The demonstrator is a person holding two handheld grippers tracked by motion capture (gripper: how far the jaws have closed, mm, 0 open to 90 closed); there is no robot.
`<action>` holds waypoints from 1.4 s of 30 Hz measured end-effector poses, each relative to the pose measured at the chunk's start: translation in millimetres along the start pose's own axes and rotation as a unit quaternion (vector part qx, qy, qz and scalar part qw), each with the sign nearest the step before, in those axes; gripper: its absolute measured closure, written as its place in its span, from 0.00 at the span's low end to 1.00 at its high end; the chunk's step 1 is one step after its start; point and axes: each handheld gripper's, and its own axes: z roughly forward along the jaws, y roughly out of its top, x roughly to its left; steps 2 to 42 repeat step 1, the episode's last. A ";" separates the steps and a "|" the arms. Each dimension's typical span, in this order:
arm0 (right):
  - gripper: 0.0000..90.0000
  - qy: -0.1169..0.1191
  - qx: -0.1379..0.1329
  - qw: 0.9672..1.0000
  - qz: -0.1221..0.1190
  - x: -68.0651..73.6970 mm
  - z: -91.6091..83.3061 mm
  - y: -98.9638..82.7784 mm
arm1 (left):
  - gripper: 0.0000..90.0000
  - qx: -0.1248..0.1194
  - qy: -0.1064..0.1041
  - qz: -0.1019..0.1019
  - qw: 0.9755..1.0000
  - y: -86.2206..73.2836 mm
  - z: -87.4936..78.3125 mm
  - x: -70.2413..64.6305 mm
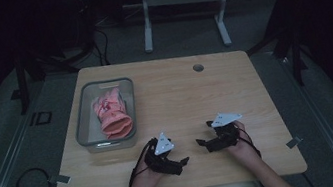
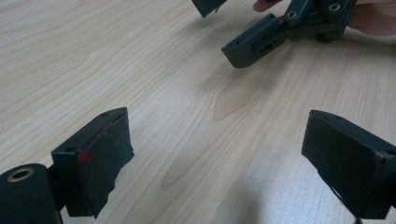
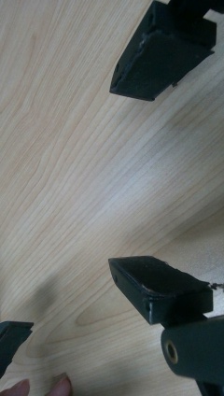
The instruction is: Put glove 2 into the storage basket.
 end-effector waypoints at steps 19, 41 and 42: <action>0.16 -0.001 -0.001 1.000 -0.001 0.3 0.1 -0.1 | 0.09 0.001 0.000 0.001 1.000 0.0 0.0 0.1; 0.16 -0.001 -0.001 1.000 -0.001 0.3 0.1 -0.1 | 0.09 0.001 0.000 0.001 1.000 0.0 0.0 0.1; 0.16 -0.001 -0.001 1.000 -0.001 0.3 0.1 -0.1 | 0.09 0.001 0.000 0.001 1.000 0.0 0.0 0.1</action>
